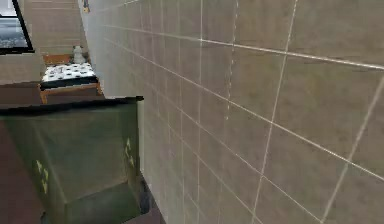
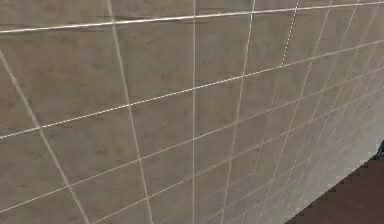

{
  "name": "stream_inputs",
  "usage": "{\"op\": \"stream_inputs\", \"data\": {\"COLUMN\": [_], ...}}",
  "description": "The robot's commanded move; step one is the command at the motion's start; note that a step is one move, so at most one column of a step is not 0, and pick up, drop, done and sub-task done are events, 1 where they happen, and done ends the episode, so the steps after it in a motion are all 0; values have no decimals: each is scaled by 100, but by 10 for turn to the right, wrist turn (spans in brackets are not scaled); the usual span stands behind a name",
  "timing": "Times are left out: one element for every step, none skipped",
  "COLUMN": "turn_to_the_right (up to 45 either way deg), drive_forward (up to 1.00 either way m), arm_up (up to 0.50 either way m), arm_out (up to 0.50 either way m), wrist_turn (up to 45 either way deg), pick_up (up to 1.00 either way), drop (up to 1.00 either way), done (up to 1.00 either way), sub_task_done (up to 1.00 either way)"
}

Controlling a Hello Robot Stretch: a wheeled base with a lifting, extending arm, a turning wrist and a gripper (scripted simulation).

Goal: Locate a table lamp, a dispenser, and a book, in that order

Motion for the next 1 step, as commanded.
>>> {"op": "stream_inputs", "data": {"turn_to_the_right": [-450], "drive_forward": [0], "arm_up": [0], "arm_out": [0], "wrist_turn": [0], "pick_up": [0], "drop": [0], "done": [0], "sub_task_done": [0]}}
